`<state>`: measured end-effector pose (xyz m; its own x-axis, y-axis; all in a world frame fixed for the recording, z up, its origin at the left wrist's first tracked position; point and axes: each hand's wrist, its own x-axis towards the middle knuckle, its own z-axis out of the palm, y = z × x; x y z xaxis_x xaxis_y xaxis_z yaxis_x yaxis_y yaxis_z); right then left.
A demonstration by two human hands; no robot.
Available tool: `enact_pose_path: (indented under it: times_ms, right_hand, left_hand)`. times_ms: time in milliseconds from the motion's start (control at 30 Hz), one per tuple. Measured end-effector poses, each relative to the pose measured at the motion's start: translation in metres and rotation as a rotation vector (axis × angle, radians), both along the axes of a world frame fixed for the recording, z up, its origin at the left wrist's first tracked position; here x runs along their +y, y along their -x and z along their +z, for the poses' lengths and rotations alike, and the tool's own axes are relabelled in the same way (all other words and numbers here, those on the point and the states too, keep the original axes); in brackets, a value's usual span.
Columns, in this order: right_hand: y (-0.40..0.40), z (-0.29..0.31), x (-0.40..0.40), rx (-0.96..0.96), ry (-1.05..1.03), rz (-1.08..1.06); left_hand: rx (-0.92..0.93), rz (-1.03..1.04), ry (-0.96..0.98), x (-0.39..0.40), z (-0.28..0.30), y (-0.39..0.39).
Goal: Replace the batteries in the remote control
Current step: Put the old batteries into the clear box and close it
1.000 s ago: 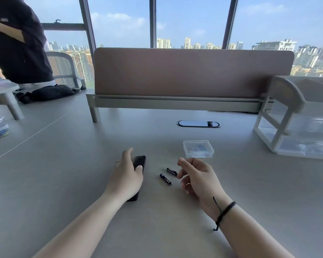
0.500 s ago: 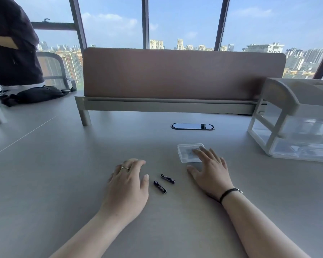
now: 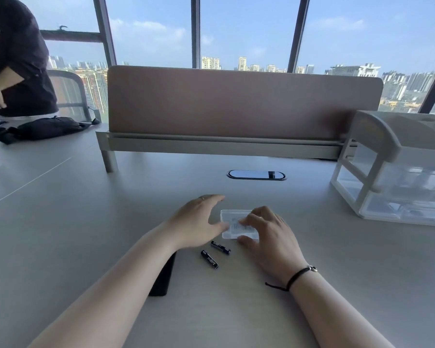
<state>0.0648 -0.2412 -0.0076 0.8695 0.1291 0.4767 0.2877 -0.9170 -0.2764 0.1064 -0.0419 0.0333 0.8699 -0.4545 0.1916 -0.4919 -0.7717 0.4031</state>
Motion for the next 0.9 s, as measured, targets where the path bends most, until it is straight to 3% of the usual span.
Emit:
enact_pose_path:
  times_ms: [167, 500, 767, 900]
  right_hand:
    - [-0.001, -0.003, 0.004, -0.083, 0.106, 0.044]
    - [-0.02, -0.011, 0.01, -0.323, 0.397, 0.129]
    - [-0.024, -0.002, 0.003, -0.249, 0.324, 0.166]
    - [-0.03, 0.017, -0.004, -0.159, 0.068, 0.144]
  left_hand:
    - [0.205, -0.044, -0.01, -0.017, -0.005, -0.024]
    - [0.143, -0.081, -0.006, -0.006, -0.006, -0.028]
    - [0.206, -0.083, 0.151, -0.003, -0.013, -0.034]
    - [0.312, -0.077, 0.297, 0.002, -0.019, -0.037]
